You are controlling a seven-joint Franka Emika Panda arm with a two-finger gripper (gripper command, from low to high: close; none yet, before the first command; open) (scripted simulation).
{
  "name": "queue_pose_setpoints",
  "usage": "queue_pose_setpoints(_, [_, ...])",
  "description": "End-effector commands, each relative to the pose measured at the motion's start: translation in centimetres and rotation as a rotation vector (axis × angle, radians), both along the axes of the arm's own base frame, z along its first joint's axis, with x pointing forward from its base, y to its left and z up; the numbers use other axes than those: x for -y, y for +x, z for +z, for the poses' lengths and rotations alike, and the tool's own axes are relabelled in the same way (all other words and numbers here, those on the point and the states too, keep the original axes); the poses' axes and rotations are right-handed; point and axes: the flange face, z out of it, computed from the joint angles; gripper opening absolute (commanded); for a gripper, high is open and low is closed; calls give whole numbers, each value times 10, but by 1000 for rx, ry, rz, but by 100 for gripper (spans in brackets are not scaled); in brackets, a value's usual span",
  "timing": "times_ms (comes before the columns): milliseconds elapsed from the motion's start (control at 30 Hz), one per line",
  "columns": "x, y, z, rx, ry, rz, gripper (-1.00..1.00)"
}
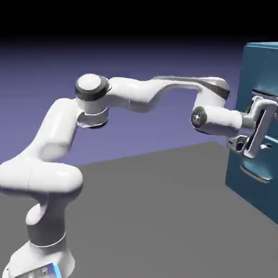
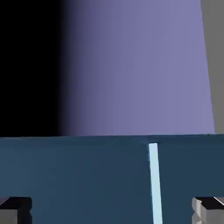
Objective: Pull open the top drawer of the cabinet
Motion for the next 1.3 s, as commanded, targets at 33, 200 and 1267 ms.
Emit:
queue_pose_setpoints(33, [-36, 8, 19, 78, -3, 55, 0])
queue_pose_setpoints(200, [-73, 28, 37, 146, -6, 114, 0])
queue_pose_setpoints(1267, [-72, -149, 36, 146, -5, 114, -100])
